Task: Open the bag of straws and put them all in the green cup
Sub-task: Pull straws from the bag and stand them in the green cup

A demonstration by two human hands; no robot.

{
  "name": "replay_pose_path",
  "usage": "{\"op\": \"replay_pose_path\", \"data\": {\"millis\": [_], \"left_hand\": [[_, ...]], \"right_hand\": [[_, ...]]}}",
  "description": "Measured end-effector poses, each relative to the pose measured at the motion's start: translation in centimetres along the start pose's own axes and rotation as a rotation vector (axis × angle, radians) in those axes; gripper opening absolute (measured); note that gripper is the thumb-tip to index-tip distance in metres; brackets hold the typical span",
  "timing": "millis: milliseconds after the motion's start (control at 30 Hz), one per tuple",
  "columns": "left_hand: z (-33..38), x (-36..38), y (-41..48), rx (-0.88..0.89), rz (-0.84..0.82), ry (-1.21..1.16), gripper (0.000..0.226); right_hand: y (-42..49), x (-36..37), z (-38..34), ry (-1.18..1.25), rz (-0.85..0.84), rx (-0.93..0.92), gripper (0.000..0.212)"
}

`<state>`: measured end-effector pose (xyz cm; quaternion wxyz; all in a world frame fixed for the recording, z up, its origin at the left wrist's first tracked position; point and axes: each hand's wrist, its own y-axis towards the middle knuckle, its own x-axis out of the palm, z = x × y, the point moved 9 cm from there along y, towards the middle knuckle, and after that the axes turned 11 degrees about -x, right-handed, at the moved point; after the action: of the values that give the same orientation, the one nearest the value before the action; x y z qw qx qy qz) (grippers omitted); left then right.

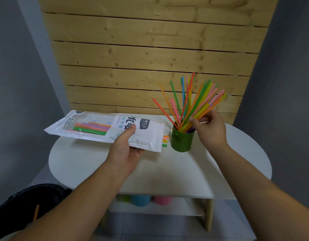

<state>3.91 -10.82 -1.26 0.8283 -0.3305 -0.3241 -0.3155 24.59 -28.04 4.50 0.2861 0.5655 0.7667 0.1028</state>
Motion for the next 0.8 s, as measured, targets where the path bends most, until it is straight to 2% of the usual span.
{"op": "replay_pose_path", "data": {"millis": [67, 167, 233, 300, 367, 467, 633, 800], "left_hand": [[0.2, 0.0, -0.1, 0.007, -0.001, 0.001, 0.027], [0.6, 0.0, -0.2, 0.024, -0.006, -0.005, 0.029], [0.9, 0.2, -0.4, 0.036, -0.013, -0.005, 0.028], [1.2, 0.4, -0.5, 0.048, -0.024, 0.009, 0.027], [1.2, 0.7, -0.7, 0.059, -0.034, 0.023, 0.024], [0.9, 1.1, -0.9, 0.065, -0.043, 0.041, 0.019], [0.8, 1.4, -1.1, 0.073, -0.043, 0.067, 0.018], [0.9, 1.4, -1.1, 0.075, -0.037, 0.075, 0.018]], "right_hand": [[-0.8, 0.0, 0.2, -0.042, -0.046, 0.067, 0.042], [-2.7, 0.1, 1.6, -0.077, -0.138, 0.327, 0.052], [-5.4, 1.7, 1.9, 0.082, -0.29, 0.547, 0.047], [-7.9, 4.0, 1.1, 0.321, -0.398, 0.679, 0.043], [-8.9, 5.7, -0.1, 0.511, -0.411, 0.696, 0.036], [-9.0, 6.9, -1.5, 0.665, -0.362, 0.665, 0.029], [-8.8, 7.2, -2.3, 0.639, -0.39, 0.583, 0.013], [-8.5, 7.3, -2.6, 0.628, -0.397, 0.567, 0.008]]}}
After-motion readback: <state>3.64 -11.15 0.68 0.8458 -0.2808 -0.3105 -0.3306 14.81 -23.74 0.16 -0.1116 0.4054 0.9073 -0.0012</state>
